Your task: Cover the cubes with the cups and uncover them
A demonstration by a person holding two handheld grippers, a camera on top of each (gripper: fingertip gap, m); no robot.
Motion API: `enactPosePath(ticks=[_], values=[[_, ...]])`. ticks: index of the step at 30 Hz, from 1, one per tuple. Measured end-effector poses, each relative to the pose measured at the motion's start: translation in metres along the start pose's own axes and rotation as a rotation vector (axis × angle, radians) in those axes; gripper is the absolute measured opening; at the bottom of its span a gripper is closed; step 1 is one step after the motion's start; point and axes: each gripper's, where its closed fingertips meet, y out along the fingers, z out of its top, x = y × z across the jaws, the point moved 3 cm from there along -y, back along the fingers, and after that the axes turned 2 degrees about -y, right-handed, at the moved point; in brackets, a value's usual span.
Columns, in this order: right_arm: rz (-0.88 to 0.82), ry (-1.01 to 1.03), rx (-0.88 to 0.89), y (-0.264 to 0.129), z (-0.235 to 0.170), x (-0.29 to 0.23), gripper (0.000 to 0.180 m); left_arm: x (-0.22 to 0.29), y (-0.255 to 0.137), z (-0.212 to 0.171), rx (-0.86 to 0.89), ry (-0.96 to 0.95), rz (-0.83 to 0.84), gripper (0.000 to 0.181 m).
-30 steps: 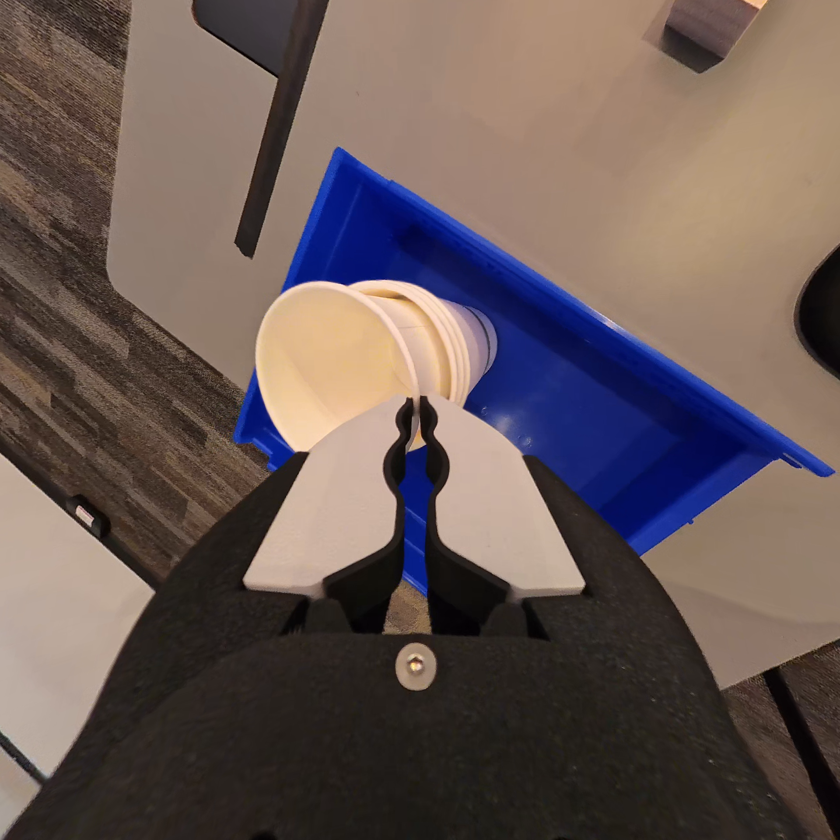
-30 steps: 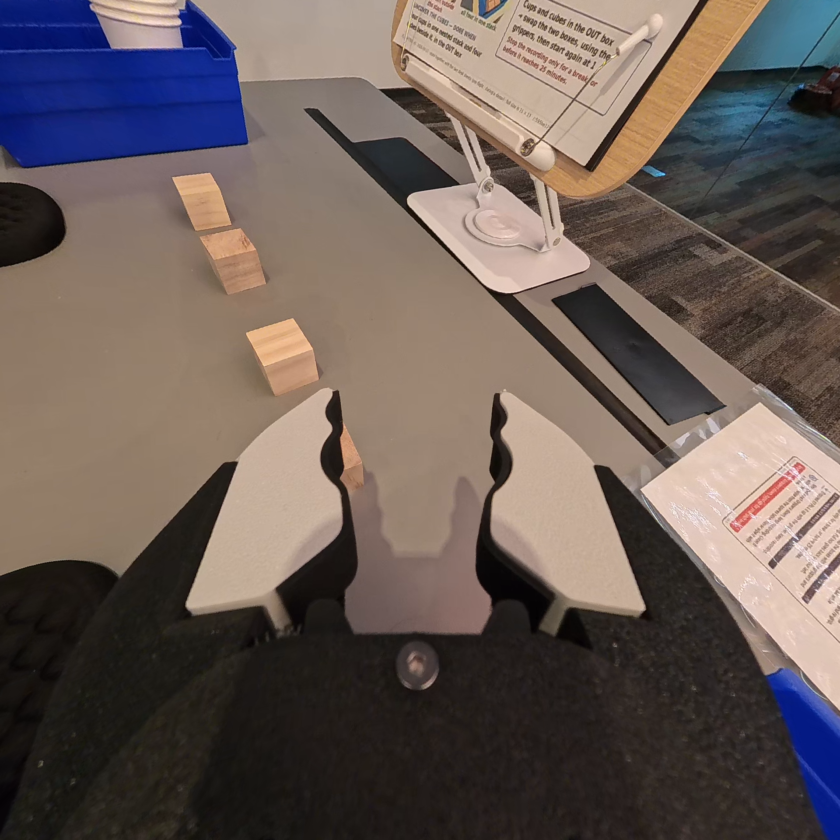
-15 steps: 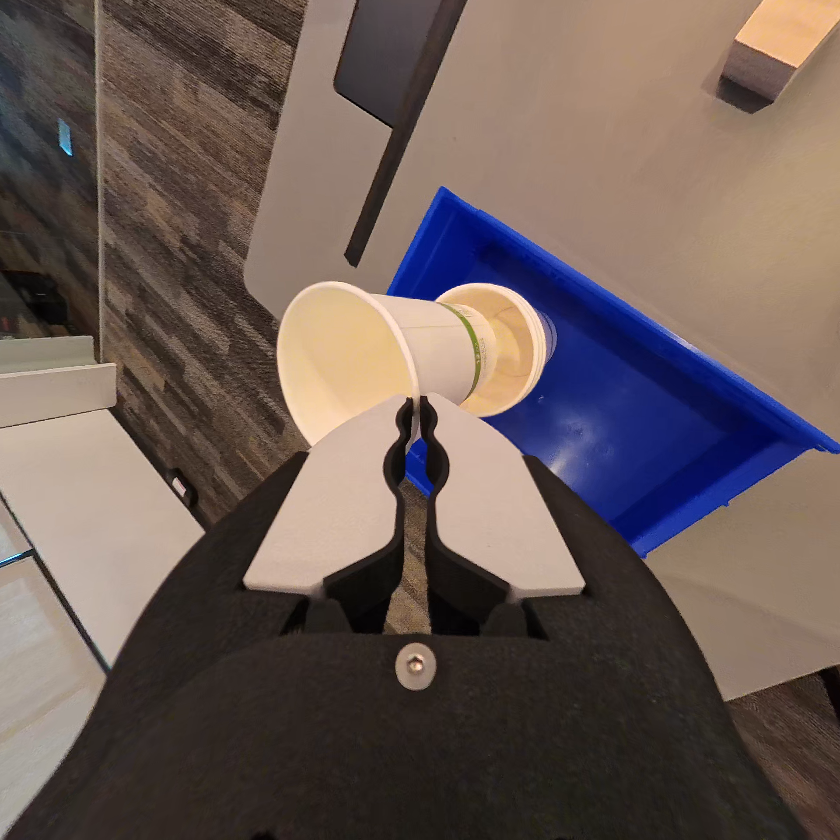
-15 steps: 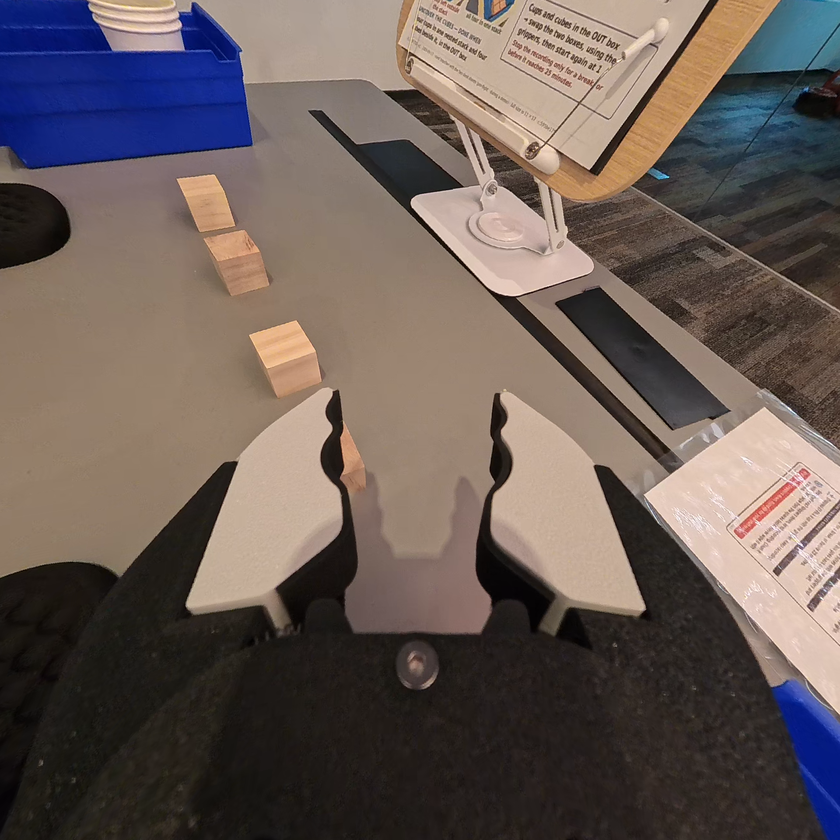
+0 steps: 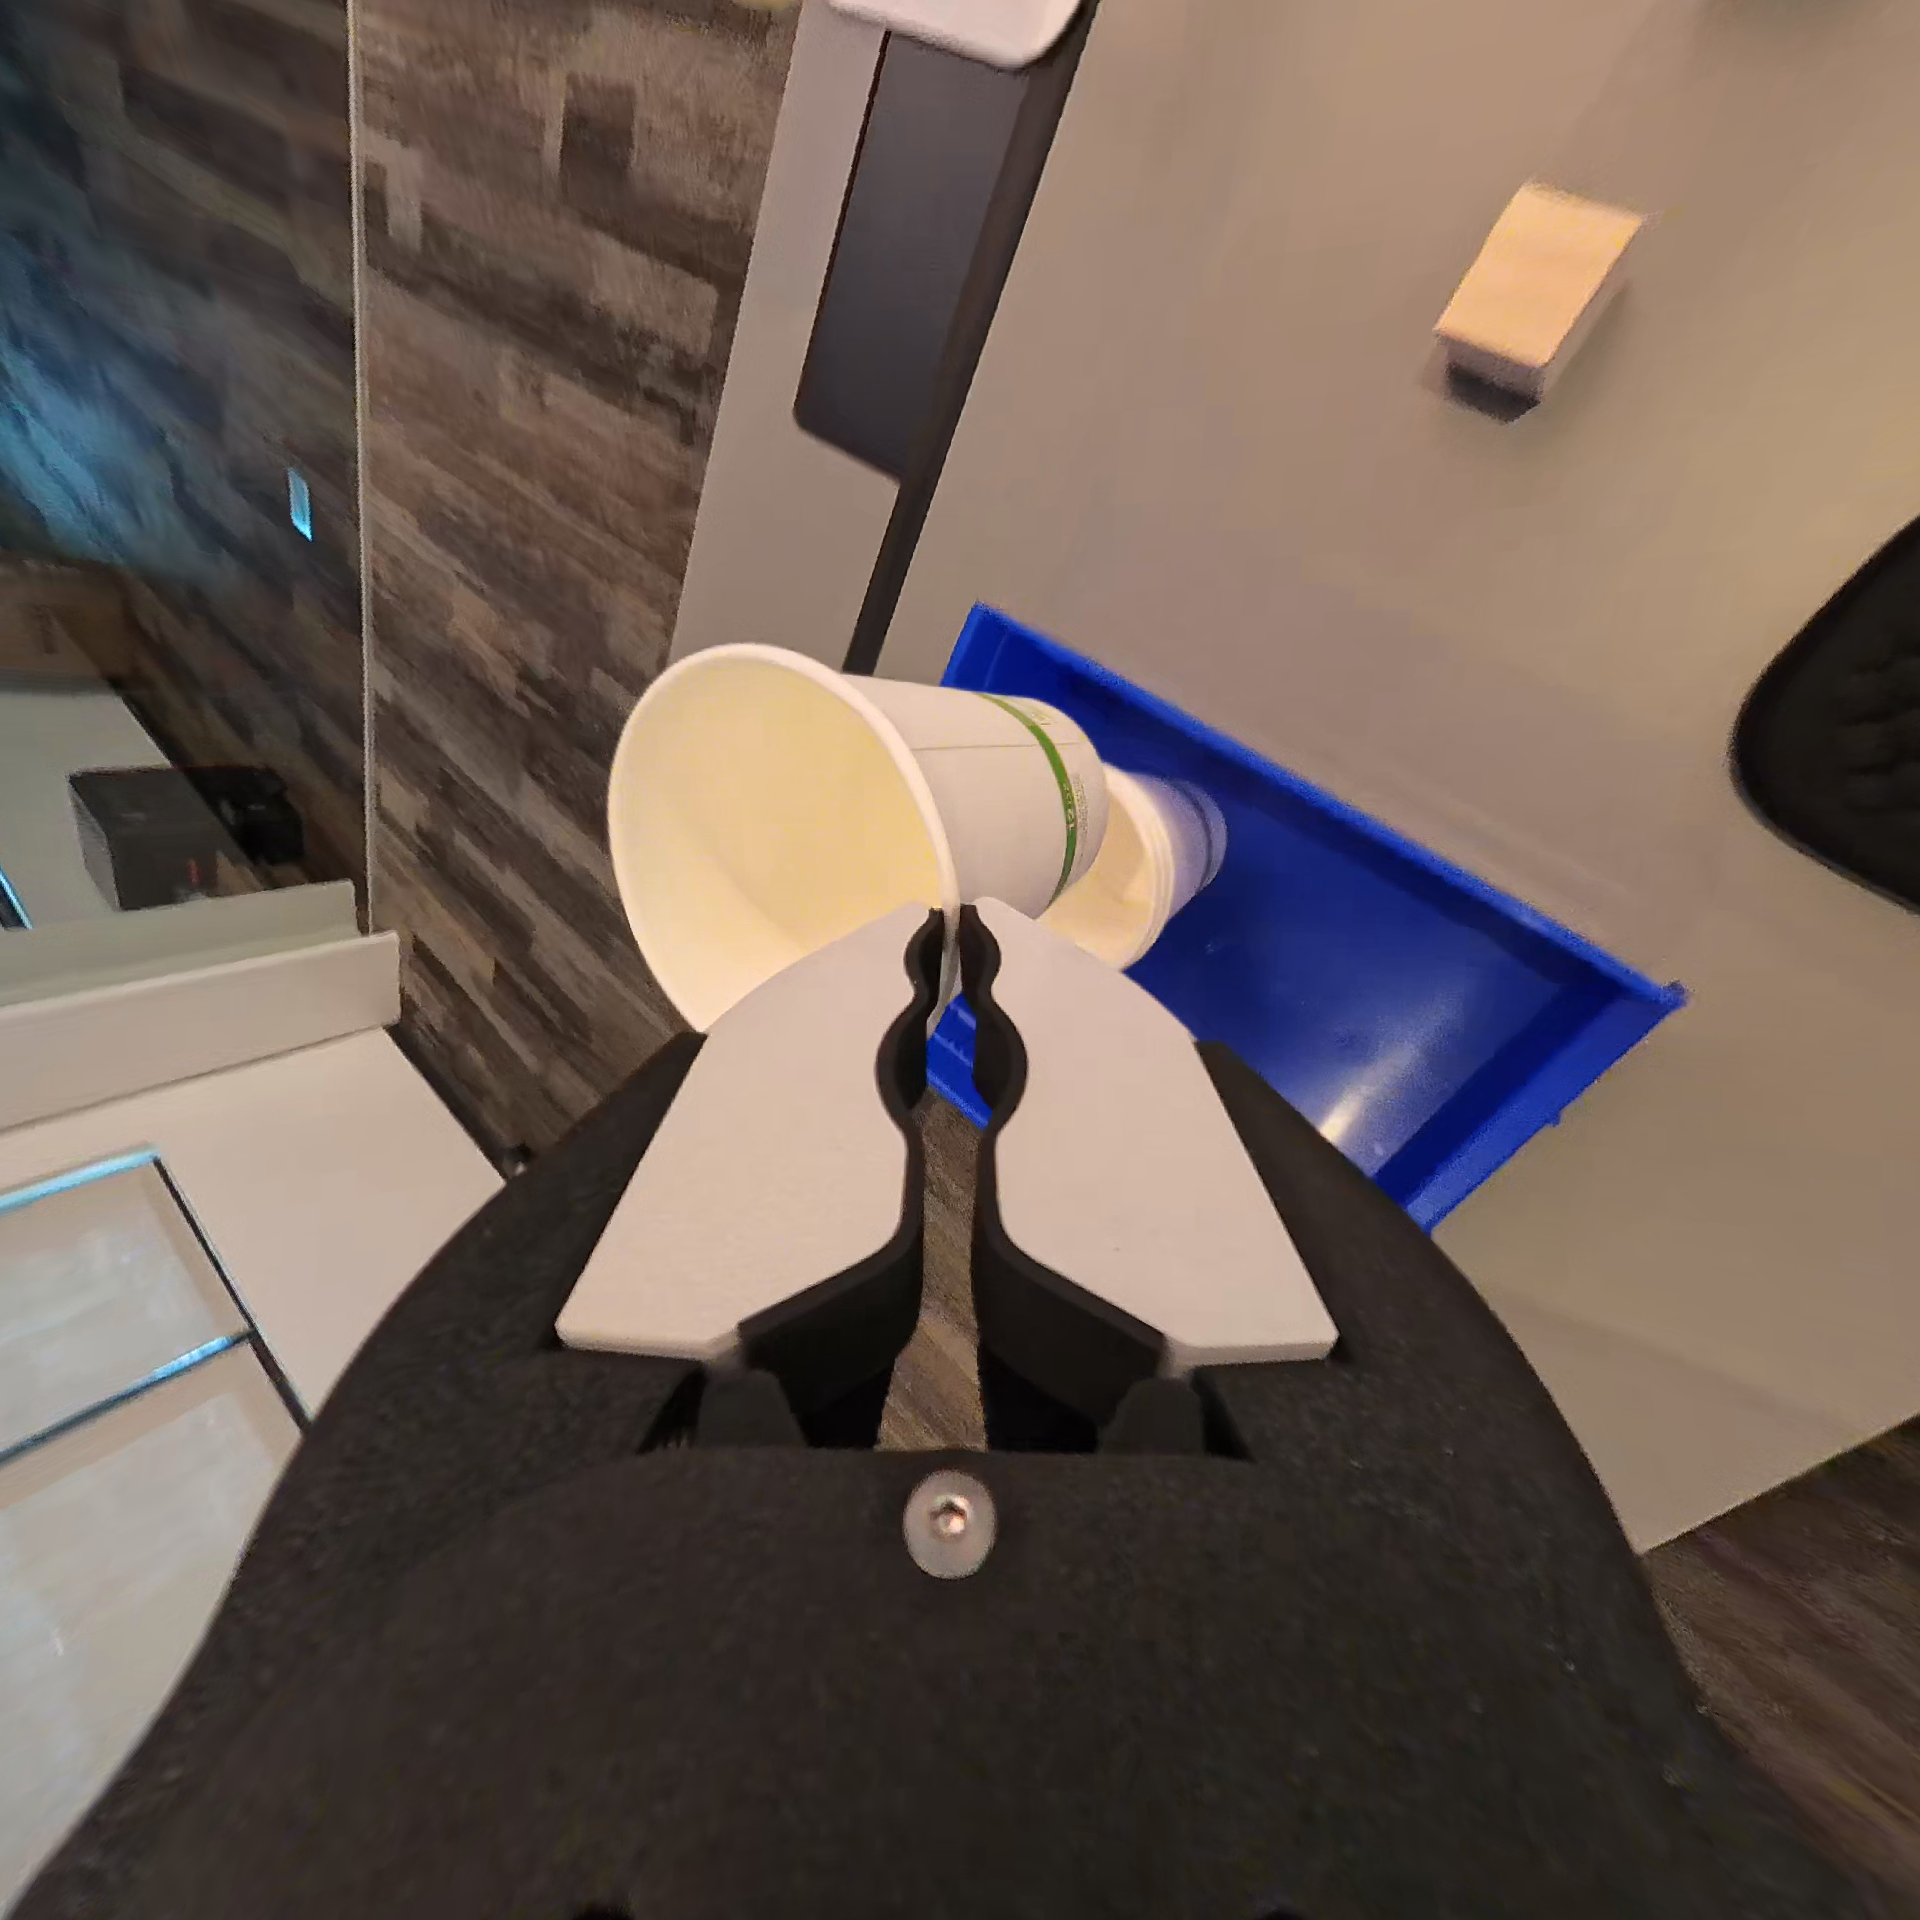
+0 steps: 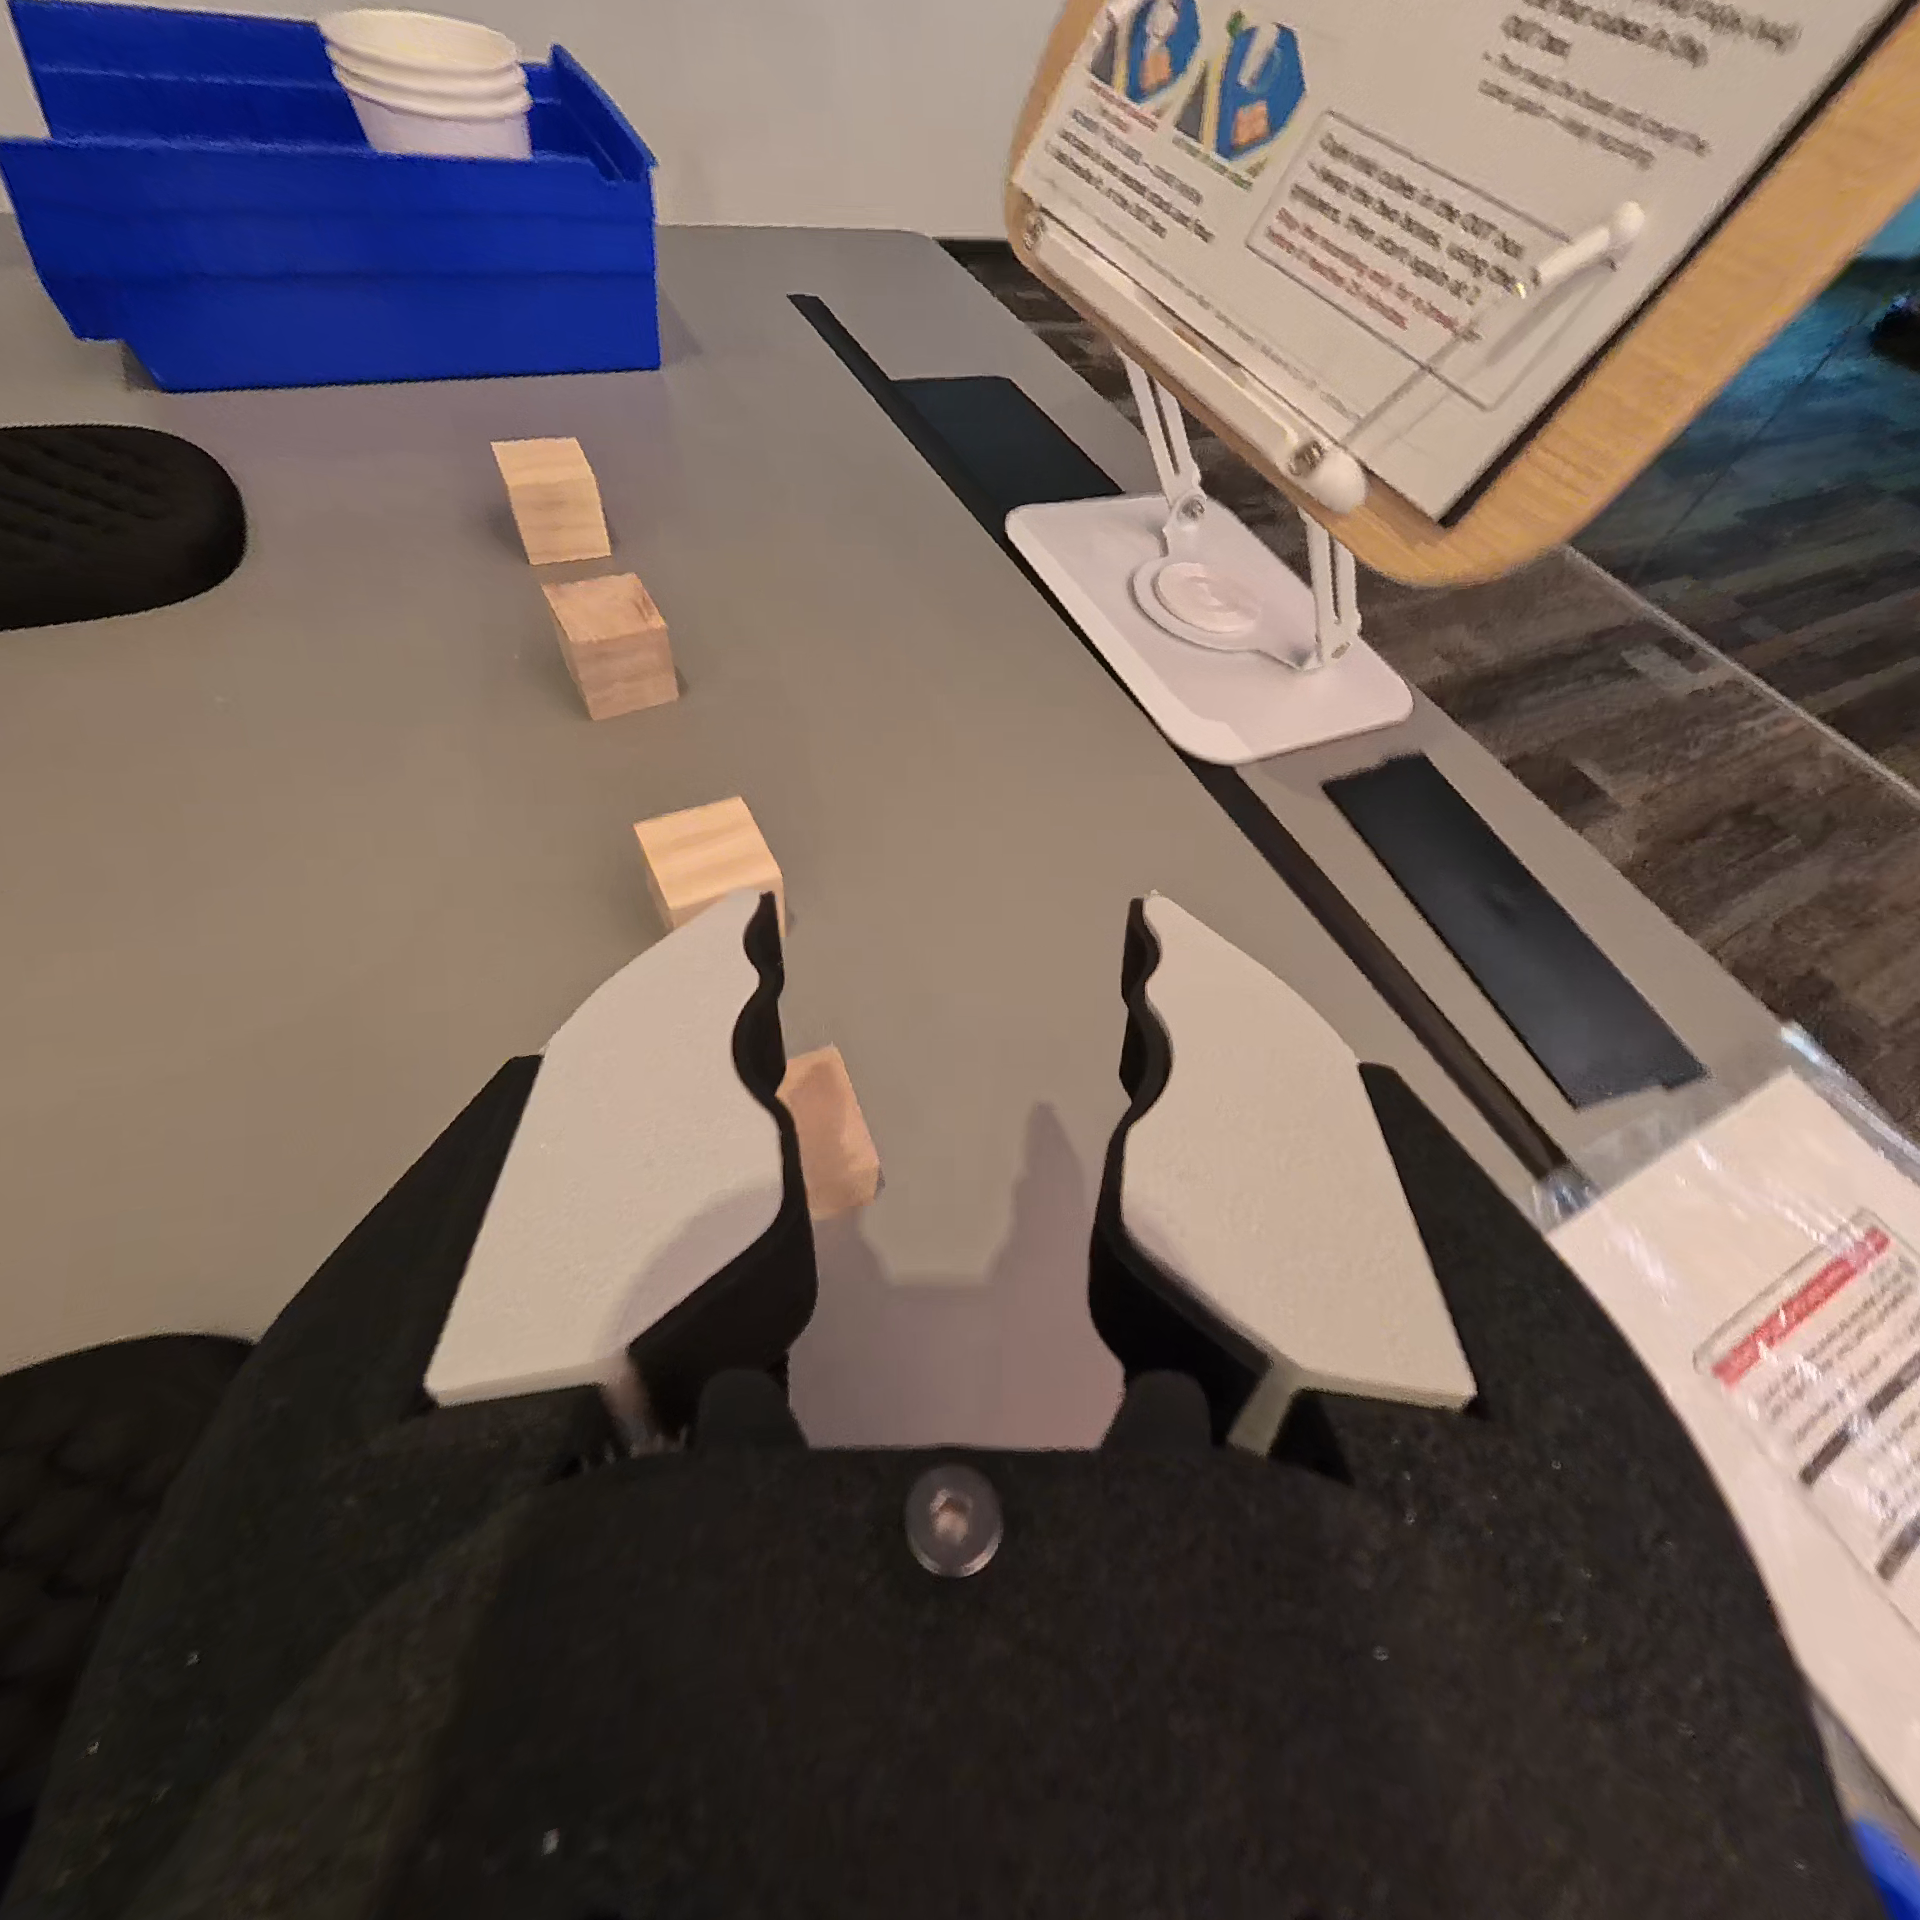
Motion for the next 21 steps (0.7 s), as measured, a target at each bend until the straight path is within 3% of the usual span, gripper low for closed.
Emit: enactPosePath(ticks=[5,12,17,21], values=[[0.032,-0.089,0.096,0.023,0.053,-0.022,0.066,0.03,-0.013,0.057,0.095,0.104,-0.049,0.003],[0.131,-0.013,0.32,0.075,0.139,-0.078,0.084,0.083,-0.013,0.132,0.205,0.253,-0.144,0.003],[0.279,0.072,0.343,0.115,0.158,-0.126,0.099,0.115,-0.013,0.175,0.265,0.35,-0.185,0.003],[0.252,0.032,0.286,0.138,0.15,-0.138,0.111,0.136,-0.017,0.202,0.311,0.418,-0.211,0.003]])
